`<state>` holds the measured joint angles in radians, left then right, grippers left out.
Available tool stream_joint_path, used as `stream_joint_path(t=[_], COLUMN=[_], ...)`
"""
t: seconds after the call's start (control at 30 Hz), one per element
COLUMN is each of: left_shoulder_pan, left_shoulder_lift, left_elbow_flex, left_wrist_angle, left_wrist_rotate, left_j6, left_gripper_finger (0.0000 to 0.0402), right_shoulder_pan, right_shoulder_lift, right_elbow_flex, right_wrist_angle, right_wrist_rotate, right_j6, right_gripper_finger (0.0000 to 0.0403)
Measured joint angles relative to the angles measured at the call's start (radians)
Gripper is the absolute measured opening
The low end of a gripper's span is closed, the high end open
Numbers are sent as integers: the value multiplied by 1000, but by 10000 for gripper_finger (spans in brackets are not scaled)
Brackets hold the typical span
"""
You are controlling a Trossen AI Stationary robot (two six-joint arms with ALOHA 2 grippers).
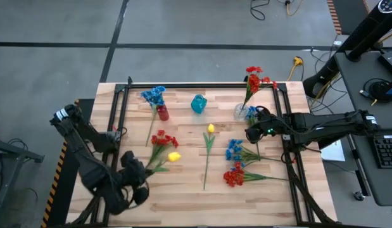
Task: Sort flowers into vase by color
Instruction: Put the bottom left yellow flower into the blue vase
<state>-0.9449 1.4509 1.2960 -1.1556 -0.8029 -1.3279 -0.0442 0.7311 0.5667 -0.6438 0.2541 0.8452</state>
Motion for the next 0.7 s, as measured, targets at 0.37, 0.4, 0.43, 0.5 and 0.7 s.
stream_joint_path(t=[0.37,0.4,0.43,0.5,0.7], left_shoulder_pan=[68,80,94,121,193], left_shoulder_lift=[69,67,64,55,-18], left_elbow_flex=[72,64,55,33,-102], left_wrist_angle=[346,408,471,601,973], left_wrist_rotate=[-295,-259,-216,-144,-38], left_j6=[696,777,858,1018,1360], left_gripper_finger=[12,12,12,12,11], right_shoulder_pan=[98,111,124,148,221], right_shoulder_lift=[-38,-37,-37,-36,-35], right_elbow_flex=[0,0,0,0,0], right_wrist_angle=[169,189,209,239,308], right_wrist_rotate=[-30,-30,-30,-30,-20], right_j6=[-44,-50,-55,-64,-101], right_gripper_finger=[240,240,240,240,240])
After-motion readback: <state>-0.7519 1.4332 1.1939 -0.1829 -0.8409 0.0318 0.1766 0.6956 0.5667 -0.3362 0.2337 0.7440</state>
